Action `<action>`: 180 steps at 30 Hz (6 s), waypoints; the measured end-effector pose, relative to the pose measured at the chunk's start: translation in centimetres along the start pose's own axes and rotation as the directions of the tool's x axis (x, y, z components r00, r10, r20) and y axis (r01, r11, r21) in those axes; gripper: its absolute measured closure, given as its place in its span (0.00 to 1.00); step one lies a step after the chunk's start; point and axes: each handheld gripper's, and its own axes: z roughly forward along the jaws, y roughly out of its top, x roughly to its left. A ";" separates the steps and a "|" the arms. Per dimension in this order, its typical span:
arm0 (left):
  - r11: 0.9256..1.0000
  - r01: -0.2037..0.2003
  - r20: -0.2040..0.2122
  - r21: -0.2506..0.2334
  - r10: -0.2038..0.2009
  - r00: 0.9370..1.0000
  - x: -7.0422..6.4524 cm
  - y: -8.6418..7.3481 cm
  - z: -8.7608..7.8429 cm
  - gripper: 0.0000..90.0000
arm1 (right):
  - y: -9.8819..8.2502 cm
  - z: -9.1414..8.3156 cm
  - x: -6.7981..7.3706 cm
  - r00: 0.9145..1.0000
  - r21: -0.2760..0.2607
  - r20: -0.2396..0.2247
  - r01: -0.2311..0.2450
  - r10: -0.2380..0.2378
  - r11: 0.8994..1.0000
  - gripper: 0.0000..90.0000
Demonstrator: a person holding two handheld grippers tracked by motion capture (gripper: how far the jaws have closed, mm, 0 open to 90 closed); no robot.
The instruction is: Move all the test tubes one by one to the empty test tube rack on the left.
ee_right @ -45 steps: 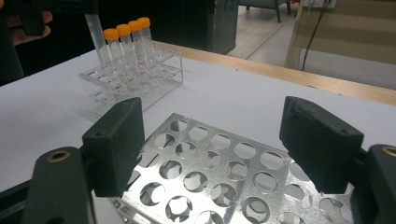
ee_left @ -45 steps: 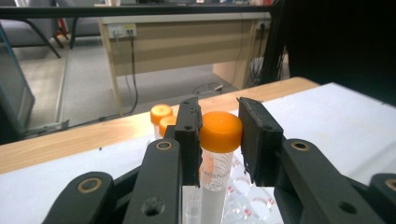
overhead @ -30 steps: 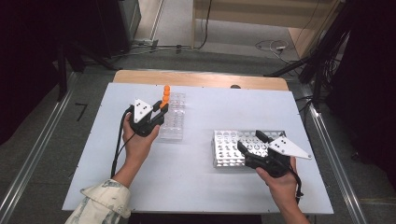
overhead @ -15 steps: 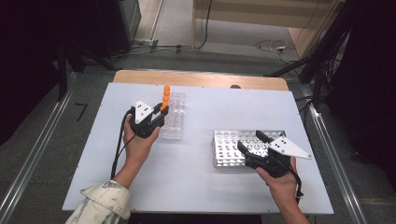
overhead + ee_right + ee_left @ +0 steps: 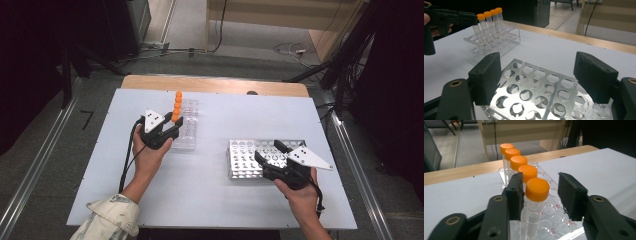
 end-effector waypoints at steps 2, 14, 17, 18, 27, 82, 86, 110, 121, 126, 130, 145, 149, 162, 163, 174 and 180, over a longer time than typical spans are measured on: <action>1.000 0.022 0.014 0.007 -0.023 1.000 0.0 0.1 -0.1 0.48 | -0.1 0.0 -0.2 1.000 0.004 0.007 -0.002 0.002 1.000 0.23; 0.999 0.032 0.029 0.014 -0.033 0.999 -0.2 0.3 -0.9 0.34 | -0.4 0.3 -1.3 0.999 0.012 0.032 -0.031 0.030 0.999 0.23; 0.999 0.031 0.025 0.012 -0.032 0.999 -0.3 0.4 -1.0 0.33 | -0.4 0.4 -1.4 0.999 0.015 0.035 -0.029 0.028 0.999 0.23; 0.999 0.030 0.023 0.012 -0.030 0.999 -0.3 0.4 -1.1 0.33 | -0.4 0.4 -1.4 0.999 0.015 0.035 -0.031 0.030 0.999 0.23; 1.000 0.025 0.022 0.013 -0.025 0.999 -0.5 0.4 -1.2 0.31 | -0.5 0.4 -1.5 0.999 0.019 0.040 -0.033 0.032 0.999 0.23; 1.000 0.011 -0.017 0.020 -0.011 1.000 -0.7 -1.1 -3.7 0.20 | -1.4 -0.4 -3.6 0.993 0.059 0.107 -0.056 0.049 0.997 0.17; 0.999 0.024 -0.010 0.029 -0.024 1.000 -0.6 -1.3 -4.0 0.16 | -1.4 -0.5 -3.8 0.992 0.054 0.115 -0.063 0.057 0.996 0.14; 0.999 0.032 -0.033 0.022 -0.031 0.999 -0.4 -2.3 -7.0 0.14 | -1.8 -1.3 -4.4 0.989 0.055 0.128 -0.082 0.075 0.995 0.13; 0.999 0.037 -0.031 0.028 -0.036 0.999 -0.3 -3.1 -8.0 0.14 | -1.9 -1.5 -4.6 0.988 0.052 0.133 -0.084 0.077 0.995 0.13; 0.999 0.038 -0.031 0.019 -0.037 0.999 -0.4 -3.1 -8.5 0.14 | -1.8 -1.6 -4.5 0.988 0.053 0.134 -0.084 0.076 0.995 0.13; 0.999 0.036 -0.032 0.016 -0.036 0.999 -0.3 -3.2 -8.8 0.14 | -1.9 -1.6 -4.6 0.988 0.053 0.136 -0.083 0.075 0.995 0.13; 0.999 0.036 -0.048 0.004 -0.035 0.998 0.1 -3.4 -10.1 0.14 | -2.4 -2.8 -5.2 0.984 0.049 0.157 -0.093 0.084 0.994 0.13; 1.000 0.027 -0.063 -0.005 -0.027 0.998 0.2 -3.5 -10.5 0.14 | -2.4 -3.1 -5.4 0.982 0.045 0.164 -0.099 0.091 0.994 0.13; 0.999 0.035 -0.083 -0.002 -0.035 0.996 1.0 -3.8 -11.6 0.14 | -2.8 -4.4 -6.3 0.975 0.034 0.193 -0.122 0.113 0.992 0.13; 0.999 0.036 -0.087 -0.002 -0.036 0.996 1.1 -3.9 -11.7 0.14 | -2.8 -4.5 -6.4 0.974 0.032 0.196 -0.125 0.116 0.992 0.13; 0.999 0.052 -0.132 -0.004 -0.052 0.990 2.5 -4.4 -13.0 0.14 | -3.4 -6.1 -7.8 0.959 0.014 0.241 -0.155 0.147 0.988 0.13; 0.998 0.058 -0.157 0.005 -0.056 0.986 3.3 -4.8 -13.6 0.14 | -3.9 -7.1 -8.6 0.947 0.008 0.278 -0.168 0.159 0.986 0.13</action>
